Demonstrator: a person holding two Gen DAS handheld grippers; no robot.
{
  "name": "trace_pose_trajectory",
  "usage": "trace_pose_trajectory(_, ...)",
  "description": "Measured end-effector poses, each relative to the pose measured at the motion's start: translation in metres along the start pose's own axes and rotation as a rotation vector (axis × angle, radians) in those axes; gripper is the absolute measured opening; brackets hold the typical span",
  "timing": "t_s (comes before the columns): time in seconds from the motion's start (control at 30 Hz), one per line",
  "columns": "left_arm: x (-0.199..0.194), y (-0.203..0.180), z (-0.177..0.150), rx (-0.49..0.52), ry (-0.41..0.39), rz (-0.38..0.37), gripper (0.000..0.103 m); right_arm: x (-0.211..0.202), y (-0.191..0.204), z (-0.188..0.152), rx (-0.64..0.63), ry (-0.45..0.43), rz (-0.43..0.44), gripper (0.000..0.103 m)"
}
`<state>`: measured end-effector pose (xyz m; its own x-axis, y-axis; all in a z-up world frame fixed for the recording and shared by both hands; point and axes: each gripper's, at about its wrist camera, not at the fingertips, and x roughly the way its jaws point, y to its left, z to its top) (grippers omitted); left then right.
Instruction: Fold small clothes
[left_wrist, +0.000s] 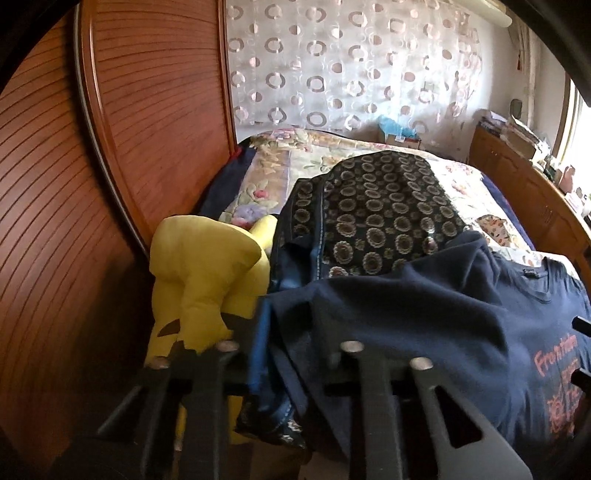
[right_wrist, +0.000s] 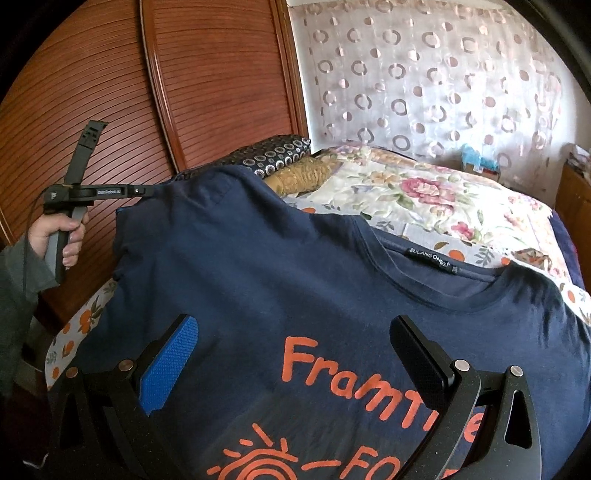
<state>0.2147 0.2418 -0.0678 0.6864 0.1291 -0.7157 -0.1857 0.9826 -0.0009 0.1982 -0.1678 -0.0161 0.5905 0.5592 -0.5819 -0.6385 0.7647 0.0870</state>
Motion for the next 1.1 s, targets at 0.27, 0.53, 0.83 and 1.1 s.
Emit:
trace_pose_trajectory(0.27,-0.039,-0.015,0.004,0.065,-0.101,-0.005,0.001,0.005,-0.003,0.0,0.007,-0.007,0.004,0.103)
trace_pose_trajectory(0.53,-0.086,-0.081,0.024,0.159,-0.179,-0.176,0.001,-0.006,-0.005,0.003,0.018,-0.046,-0.021,0.103)
trace_pose_trajectory(0.83,-0.085,-0.18,0.033,0.281,-0.138,-0.363,0.001,-0.034,-0.022,-0.006,0.051,-0.107,-0.113,0.103)
trace_pose_trajectory(1.1,-0.066,-0.227,0.027,0.343,-0.063,-0.395,0.002,-0.038,-0.02,-0.021,0.085,-0.102,-0.162,0.103)
